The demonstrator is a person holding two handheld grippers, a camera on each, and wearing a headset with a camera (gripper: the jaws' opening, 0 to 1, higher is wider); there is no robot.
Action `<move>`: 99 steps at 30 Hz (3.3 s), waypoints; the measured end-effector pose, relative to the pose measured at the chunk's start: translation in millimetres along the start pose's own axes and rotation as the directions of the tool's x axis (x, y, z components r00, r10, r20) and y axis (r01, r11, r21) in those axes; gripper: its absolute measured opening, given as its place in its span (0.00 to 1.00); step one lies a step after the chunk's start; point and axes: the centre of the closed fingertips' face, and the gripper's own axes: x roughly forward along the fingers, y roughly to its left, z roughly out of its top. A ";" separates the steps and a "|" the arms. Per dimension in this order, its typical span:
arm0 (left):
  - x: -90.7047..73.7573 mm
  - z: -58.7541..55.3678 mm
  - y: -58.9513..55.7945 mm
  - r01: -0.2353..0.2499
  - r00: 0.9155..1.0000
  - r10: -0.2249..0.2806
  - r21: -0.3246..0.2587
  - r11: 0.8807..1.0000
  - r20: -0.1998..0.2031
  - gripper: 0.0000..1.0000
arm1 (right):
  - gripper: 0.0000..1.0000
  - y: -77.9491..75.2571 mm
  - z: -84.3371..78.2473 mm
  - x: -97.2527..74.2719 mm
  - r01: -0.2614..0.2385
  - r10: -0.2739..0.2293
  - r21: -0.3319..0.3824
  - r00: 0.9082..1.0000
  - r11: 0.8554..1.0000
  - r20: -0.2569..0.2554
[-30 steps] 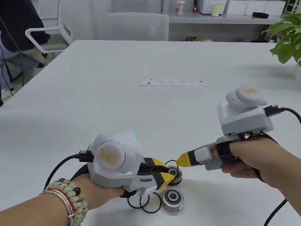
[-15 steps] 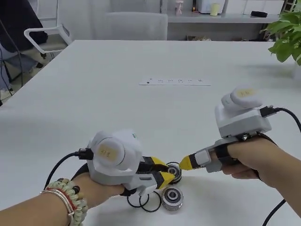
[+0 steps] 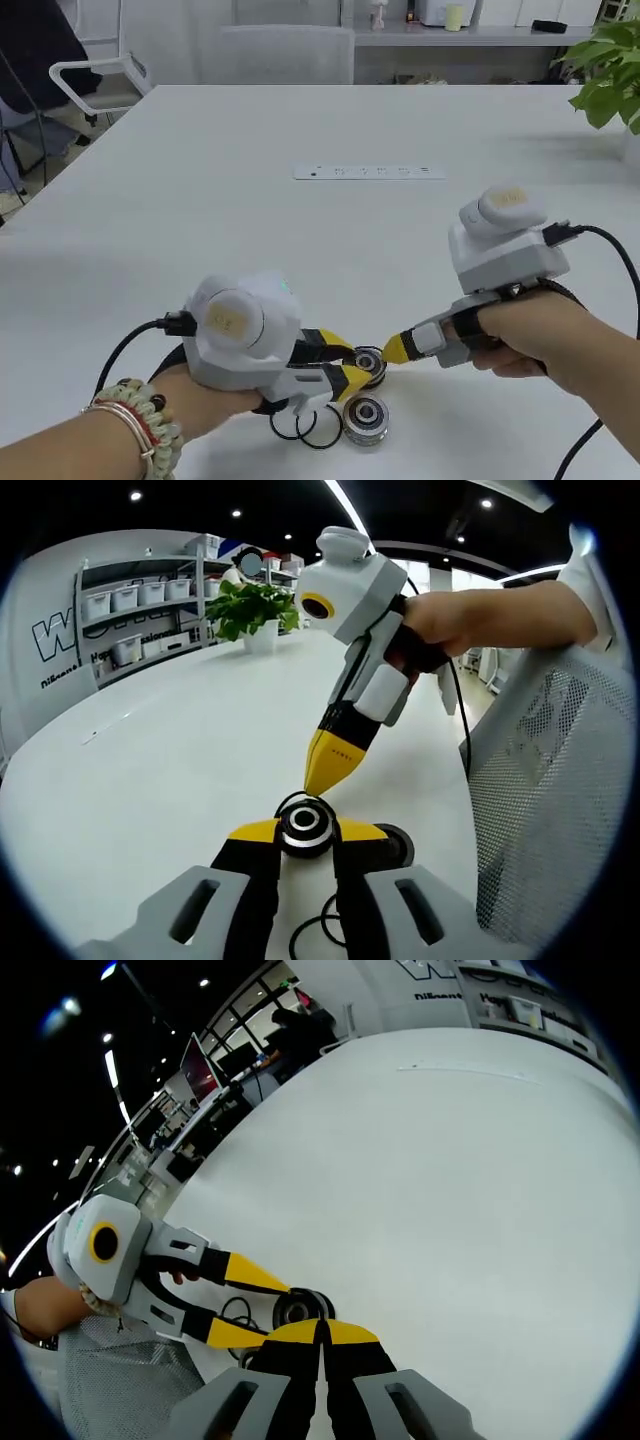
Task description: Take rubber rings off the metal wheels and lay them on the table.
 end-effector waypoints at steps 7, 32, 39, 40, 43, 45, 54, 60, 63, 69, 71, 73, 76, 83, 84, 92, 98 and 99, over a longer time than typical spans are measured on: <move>-2.1 7.4 -5.5 0.019 1.000 -0.019 0.010 1.000 -0.004 0.30 | 0.00 0.1 2.9 -1.4 0.004 -0.004 -0.006 1.000 1.000 0.011; -48.4 62.8 -9.3 0.075 0.995 -0.080 0.078 0.994 0.065 0.65 | 0.00 0.8 12.6 -9.9 0.003 -0.003 -0.001 0.999 1.000 0.048; -79.3 67.5 -12.3 0.074 0.995 -0.079 0.077 0.994 0.061 0.76 | 0.00 3.9 17.7 -12.4 -0.006 0.006 -0.003 0.998 1.000 0.065; -82.9 66.5 -12.7 0.073 0.995 -0.077 0.074 0.995 0.055 0.77 | 0.00 4.5 18.3 -12.8 -0.007 0.008 -0.004 0.998 1.000 0.066; -96.0 62.4 -12.2 0.058 0.997 -0.060 0.060 0.997 0.041 0.79 | 0.00 6.2 19.3 -14.2 -0.010 0.010 -0.010 0.998 1.000 0.068; -106.3 60.1 -12.8 0.044 0.998 -0.047 0.055 0.997 0.039 0.81 | 0.00 7.5 21.1 -16.2 -0.010 0.011 -0.014 0.997 1.000 0.073; -149.6 46.4 -9.3 -0.036 0.999 0.035 0.041 0.998 0.025 0.87 | 0.00 11.3 31.7 -25.4 -0.023 0.025 -0.016 0.993 1.000 0.115; -171.5 34.6 -4.8 -0.102 0.994 0.102 -0.005 0.995 0.039 0.92 | 0.00 9.4 34.9 -30.2 -0.026 0.028 -0.014 0.991 1.000 0.129; -177.2 27.5 -6.0 -0.126 0.991 0.126 -0.023 0.992 0.041 0.94 | 0.00 7.5 34.8 -31.2 -0.027 0.028 -0.007 0.991 1.000 0.132; -180.7 8.9 -8.8 -0.152 0.988 0.154 -0.068 0.986 0.015 0.99 | 0.00 9.5 43.3 -37.5 -0.036 0.036 -0.006 0.985 0.999 0.170; -181.2 1.1 -11.2 -0.159 0.987 0.159 -0.078 0.984 -0.005 0.99 | 0.00 11.2 45.6 -39.3 -0.040 0.041 -0.010 0.983 0.999 0.179; -181.6 -0.9 -13.8 -0.161 0.987 0.161 -0.086 0.983 0.001 0.99 | 0.00 12.6 47.3 -40.4 -0.044 0.046 -0.015 0.981 0.999 0.186; -179.5 -1.7 -17.3 -0.156 0.987 0.158 -0.113 0.981 0.014 0.99 | 0.00 12.7 47.7 -40.6 -0.044 0.047 -0.018 0.981 0.999 0.187; -171.0 -11.3 -21.0 -0.160 0.987 0.162 -0.142 0.977 0.003 0.99 | 0.00 14.4 50.1 -42.6 -0.055 0.059 -0.024 0.978 0.998 0.199; -170.3 -13.2 -21.4 -0.159 0.987 0.160 -0.154 0.975 -0.001 0.99 | 0.00 15.3 51.2 -43.0 -0.058 0.063 -0.029 0.977 0.998 0.204; -167.9 -21.3 -22.6 -0.160 0.987 0.157 -0.169 0.973 -0.031 0.99 | 0.00 38.5 59.0 -41.3 -0.121 0.140 -0.096 0.963 0.988 0.232; -167.3 -25.5 -23.7 -0.162 0.987 0.156 -0.187 0.969 -0.045 0.99 | 0.00 55.6 50.1 -29.4 -0.117 0.150 -0.190 0.974 0.975 0.171; -167.2 -25.7 -23.6 -0.162 0.987 0.157 -0.191 0.968 -0.045 0.99 | 0.00 59.8 48.6 -27.4 -0.124 0.158 -0.204 0.974 0.971 0.161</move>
